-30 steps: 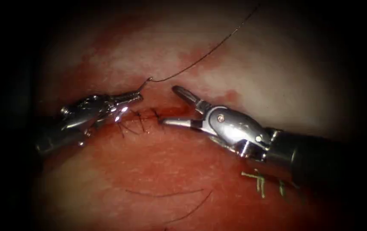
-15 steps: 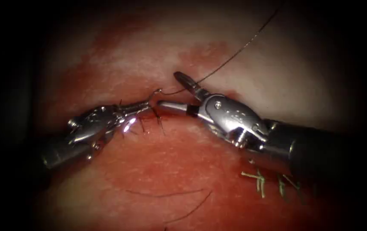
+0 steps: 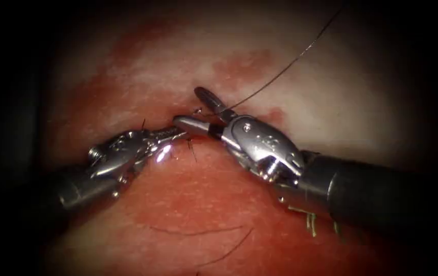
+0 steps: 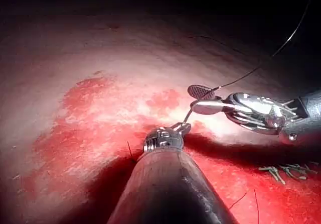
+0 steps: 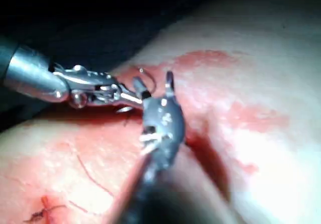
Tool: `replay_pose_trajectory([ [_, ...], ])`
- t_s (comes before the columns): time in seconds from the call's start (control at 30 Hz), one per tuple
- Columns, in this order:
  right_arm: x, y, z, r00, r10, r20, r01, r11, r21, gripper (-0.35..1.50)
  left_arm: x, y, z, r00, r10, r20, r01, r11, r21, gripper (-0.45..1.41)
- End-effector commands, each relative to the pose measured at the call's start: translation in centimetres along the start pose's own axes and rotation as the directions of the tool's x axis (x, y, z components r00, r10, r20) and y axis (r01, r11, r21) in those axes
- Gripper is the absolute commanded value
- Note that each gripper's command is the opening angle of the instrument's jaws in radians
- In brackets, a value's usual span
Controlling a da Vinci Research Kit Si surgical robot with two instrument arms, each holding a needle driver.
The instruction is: Wound Closure
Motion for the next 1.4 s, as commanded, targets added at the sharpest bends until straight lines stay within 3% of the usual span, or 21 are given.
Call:
replay_pose_trajectory([
  [0.03,-0.03,-0.02,0.07,1.0,-0.001,-0.003,0.001,1.0,0.006,0.17,-0.01,-0.01,0.07,1.0,0.0,0.0,0.0,1.0,-0.002,-0.45],
  [0.33,-0.02,-0.02,0.06,1.0,0.001,-0.015,-0.001,1.0,0.015,-0.22,0.0,0.01,0.06,1.0,-0.019,0.0,0.019,1.0,-0.003,-0.45],
  [0.37,-0.02,-0.02,0.06,1.0,0.001,-0.018,0.0,1.0,0.02,-0.35,0.0,0.02,0.06,1.0,-0.019,0.0,0.019,1.0,-0.004,-0.45],
  [0.7,0.0,0.05,0.01,0.999,-0.027,-0.025,0.028,0.999,0.029,-0.35,-0.01,0.14,0.06,1.0,-0.02,-0.001,0.02,1.0,-0.004,-0.45],
  [0.9,-0.01,0.08,0.03,0.997,-0.076,-0.014,0.076,0.997,0.029,-0.35,-0.03,0.18,0.15,0.991,0.132,-0.003,-0.132,0.991,-0.01,0.19],
  [1.0,-0.01,0.07,0.04,0.995,-0.1,-0.008,0.1,0.995,0.026,-0.35,-0.01,0.21,0.24,0.978,0.205,-0.049,-0.205,0.979,-0.004,0.32],
  [1.13,-0.01,0.05,0.03,0.989,-0.147,-0.008,0.147,0.989,0.033,-0.35,0.04,0.21,0.3,0.9,0.418,-0.121,-0.419,0.908,0.019,0.82],
  [1.4,0.0,0.07,0.01,0.976,-0.218,0.002,0.218,0.975,0.053,-0.35,0.09,0.12,0.11,0.902,0.415,-0.115,-0.418,0.908,-0.001,0.88],
])
